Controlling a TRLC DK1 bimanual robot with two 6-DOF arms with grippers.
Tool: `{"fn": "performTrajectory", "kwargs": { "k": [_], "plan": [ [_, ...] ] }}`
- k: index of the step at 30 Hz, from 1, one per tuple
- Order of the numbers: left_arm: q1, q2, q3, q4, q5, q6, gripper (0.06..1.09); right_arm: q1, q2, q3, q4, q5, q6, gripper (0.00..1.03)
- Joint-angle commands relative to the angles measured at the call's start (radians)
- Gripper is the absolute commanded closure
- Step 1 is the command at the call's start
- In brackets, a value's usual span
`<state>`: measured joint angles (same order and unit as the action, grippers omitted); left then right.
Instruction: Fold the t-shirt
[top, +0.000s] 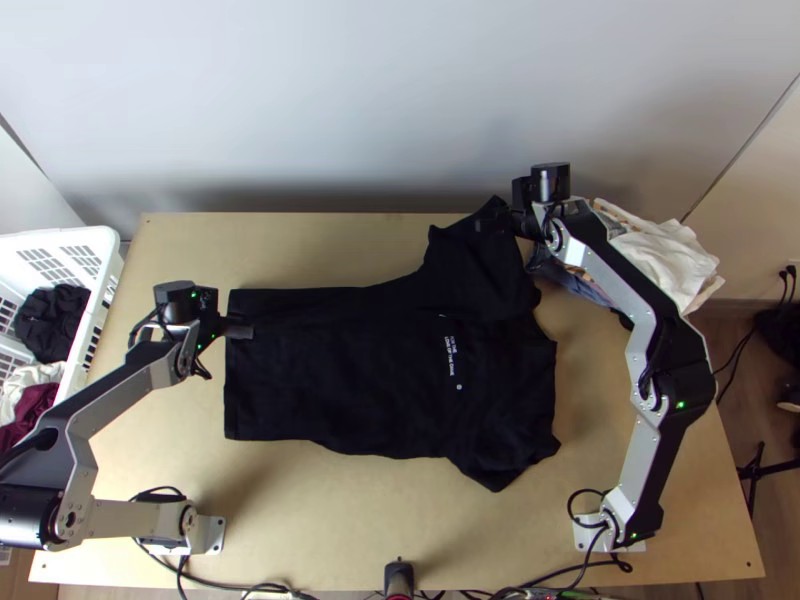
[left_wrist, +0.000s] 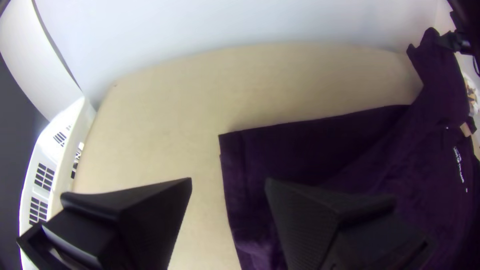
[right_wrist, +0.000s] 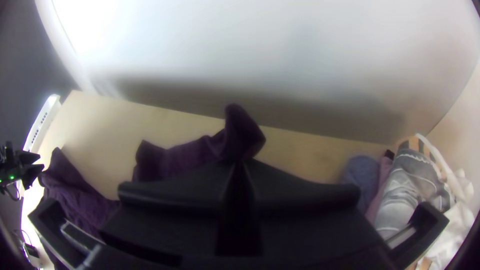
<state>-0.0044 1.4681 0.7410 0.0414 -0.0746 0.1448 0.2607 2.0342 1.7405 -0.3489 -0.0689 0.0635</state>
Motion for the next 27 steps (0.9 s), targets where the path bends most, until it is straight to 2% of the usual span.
{"fn": "performTrajectory", "kwargs": {
  "k": [1, 6, 10, 27],
  "plan": [
    [0.000, -0.009, 0.054, -0.166, -0.001, -0.004, 0.24, 0.003, -0.012, -0.010, -0.010, 0.000, 0.001, 1.00],
    [0.006, -0.005, 0.070, -0.271, -0.001, 0.019, 0.16, 0.011, -0.014, -0.019, -0.012, 0.000, 0.001, 1.00],
    [-0.005, -0.015, 0.135, -0.431, 0.001, 0.007, 0.12, 0.017, -0.023, -0.036, -0.012, 0.000, 0.002, 1.00],
    [-0.022, 0.063, 0.241, -0.620, 0.021, -0.034, 0.12, 0.028, -0.028, -0.056, -0.012, 0.000, -0.001, 1.00]
  ]
}}
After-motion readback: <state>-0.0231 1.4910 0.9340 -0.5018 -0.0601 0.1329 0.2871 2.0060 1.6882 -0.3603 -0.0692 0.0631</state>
